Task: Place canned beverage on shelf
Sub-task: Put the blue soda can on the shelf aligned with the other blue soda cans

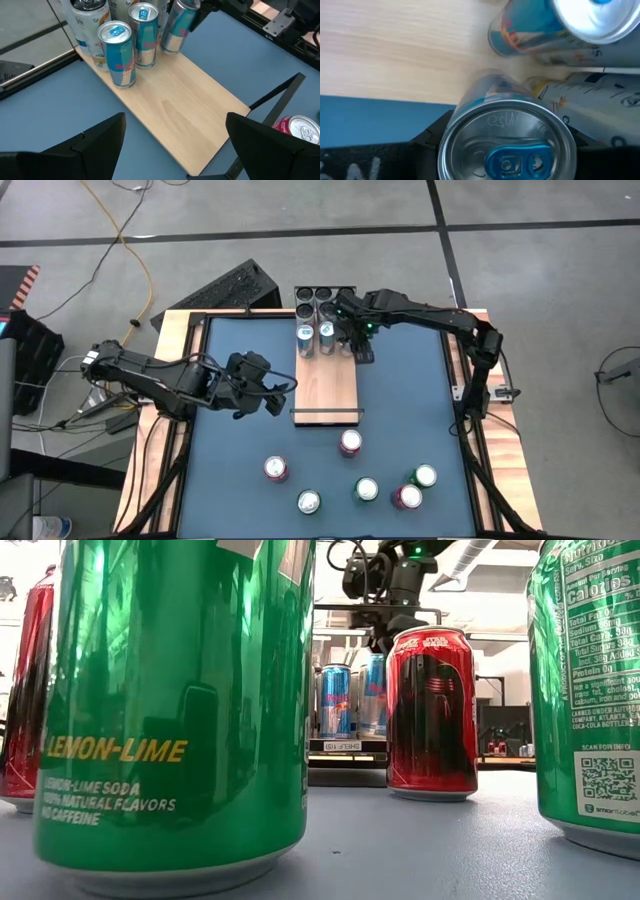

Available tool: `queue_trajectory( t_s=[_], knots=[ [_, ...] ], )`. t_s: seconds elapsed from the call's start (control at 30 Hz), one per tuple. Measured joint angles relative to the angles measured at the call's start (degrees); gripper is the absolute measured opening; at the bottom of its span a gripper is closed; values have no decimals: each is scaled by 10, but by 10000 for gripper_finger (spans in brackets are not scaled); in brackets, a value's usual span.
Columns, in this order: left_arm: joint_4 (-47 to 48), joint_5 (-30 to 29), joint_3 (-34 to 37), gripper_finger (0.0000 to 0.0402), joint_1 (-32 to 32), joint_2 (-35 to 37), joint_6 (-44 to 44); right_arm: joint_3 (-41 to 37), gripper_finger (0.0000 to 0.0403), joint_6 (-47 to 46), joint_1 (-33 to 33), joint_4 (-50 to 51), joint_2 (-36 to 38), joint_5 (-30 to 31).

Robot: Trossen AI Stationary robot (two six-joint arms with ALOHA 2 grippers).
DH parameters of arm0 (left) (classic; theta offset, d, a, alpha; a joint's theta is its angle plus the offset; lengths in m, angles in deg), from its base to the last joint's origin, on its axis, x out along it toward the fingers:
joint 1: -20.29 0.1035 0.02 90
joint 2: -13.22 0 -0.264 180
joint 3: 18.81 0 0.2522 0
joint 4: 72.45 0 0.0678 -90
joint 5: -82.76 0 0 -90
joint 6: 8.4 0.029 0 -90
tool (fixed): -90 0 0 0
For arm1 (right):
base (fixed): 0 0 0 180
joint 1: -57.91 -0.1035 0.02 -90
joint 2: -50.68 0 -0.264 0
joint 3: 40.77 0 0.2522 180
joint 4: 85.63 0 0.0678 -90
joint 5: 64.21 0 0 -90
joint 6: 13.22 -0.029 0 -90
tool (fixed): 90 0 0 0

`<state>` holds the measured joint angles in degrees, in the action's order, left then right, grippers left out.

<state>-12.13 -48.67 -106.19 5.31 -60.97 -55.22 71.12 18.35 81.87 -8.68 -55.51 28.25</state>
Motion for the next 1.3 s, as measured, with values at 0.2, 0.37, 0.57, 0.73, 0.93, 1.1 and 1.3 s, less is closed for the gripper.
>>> queue_trajectory(
  t_s=[0.2, 0.37, 0.57, 0.73, 0.93, 1.1, 1.3],
  knots=[
    [0, 0, 0, 330, 1, 0, 0, 0, 220, 0, 2, -14, -4, -1],
    [0, 0, 0, 330, 2, 0, 0, 3, 221, 1, 1, -12, -34, 5],
    [2, 0, 0, 330, 2, 0, 1, 4, 224, -2, -5, -12, -42, 15],
    [2, 0, 0, 330, 2, 0, 11, 1, 234, 5, -7, -18, -30, 26],
    [2, 0, 0, 330, 2, 0, 11, 0, 245, 4, -7, -3, -28, 23],
    [2, 0, 0, 330, 2, 0, 11, 0, 262, 4, -9, 2, -29, 23],
    [2, 0, 0, 330, 2, 0, 10, -1, 305, 0, -10, 5, -30, 21]
  ],
)
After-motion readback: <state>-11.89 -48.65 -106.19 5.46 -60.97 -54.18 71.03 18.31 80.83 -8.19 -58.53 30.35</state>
